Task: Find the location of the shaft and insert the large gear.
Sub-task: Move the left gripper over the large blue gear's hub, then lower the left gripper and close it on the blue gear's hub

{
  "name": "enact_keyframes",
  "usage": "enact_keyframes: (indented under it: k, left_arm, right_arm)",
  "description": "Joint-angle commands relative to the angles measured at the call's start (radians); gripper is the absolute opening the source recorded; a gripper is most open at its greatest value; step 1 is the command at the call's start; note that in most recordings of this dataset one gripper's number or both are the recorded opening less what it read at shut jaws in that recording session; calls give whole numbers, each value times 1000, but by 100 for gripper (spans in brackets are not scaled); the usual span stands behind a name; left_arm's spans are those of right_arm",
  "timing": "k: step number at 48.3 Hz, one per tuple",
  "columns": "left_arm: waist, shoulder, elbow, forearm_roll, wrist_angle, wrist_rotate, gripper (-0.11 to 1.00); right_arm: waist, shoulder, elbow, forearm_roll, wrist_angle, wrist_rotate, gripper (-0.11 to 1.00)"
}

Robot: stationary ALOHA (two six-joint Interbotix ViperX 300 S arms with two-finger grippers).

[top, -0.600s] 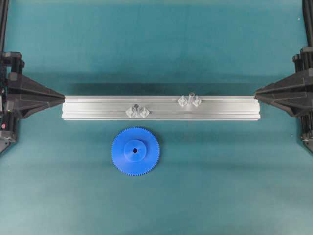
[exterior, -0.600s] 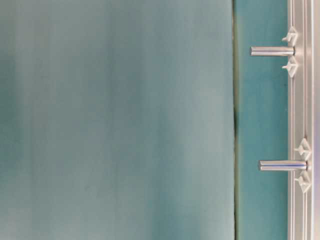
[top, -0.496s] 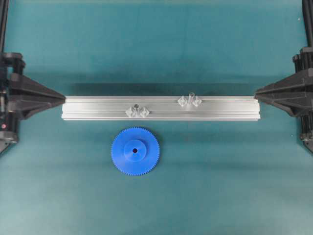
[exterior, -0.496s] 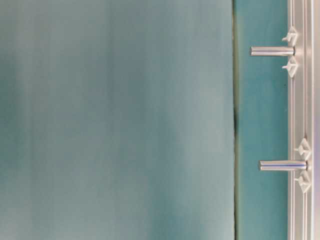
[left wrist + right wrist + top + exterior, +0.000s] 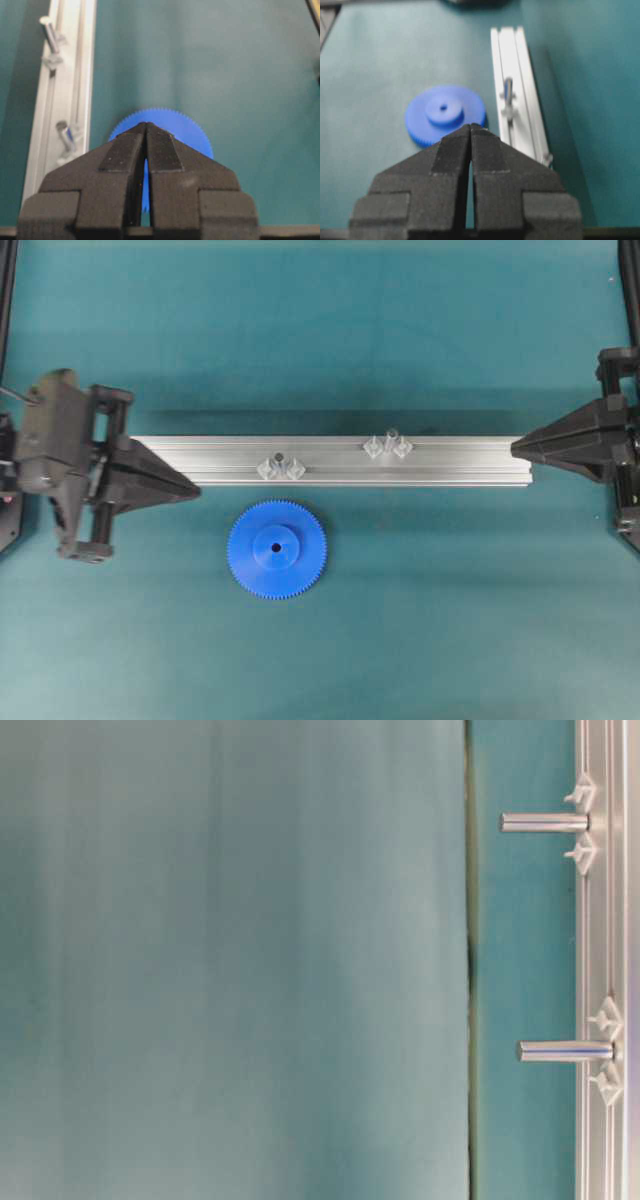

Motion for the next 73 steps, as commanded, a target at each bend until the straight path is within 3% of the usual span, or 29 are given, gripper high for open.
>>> enact_keyframes:
  k: [1, 12, 20, 24, 29, 37, 42, 50, 73]
  left_arm:
    - [-11, 66, -58, 3, -2, -2, 1]
    - [-44, 235, -133, 3, 3, -2, 1]
    - [-58, 307, -172, 3, 18, 2, 1]
    - [-61, 336, -190, 3, 43, 2, 6]
    - [-61, 368, -215, 3, 94, 2, 27]
    - [-61, 423, -261, 3, 176, -9, 76]
    - [-63, 463, -301, 3, 241, -14, 94]
    - [-61, 549, -362, 3, 321, -20, 94]
    - [-60, 669, -403, 3, 334, -64, 94]
  right_arm:
    - [3, 8, -34, 2, 46, 15, 2]
    - [3, 2, -3, 2, 130, 20, 2]
    - [3, -23, 38, 0, 137, 58, 2]
    - [2, -49, 58, 0, 135, 74, 2]
    - [3, -83, 75, 2, 137, 78, 2]
    - [3, -115, 91, 0, 160, 78, 2]
    - [2, -115, 95, 0, 164, 78, 2]
    - [3, -115, 106, 0, 164, 78, 2]
    - [3, -117, 109, 0, 160, 78, 2]
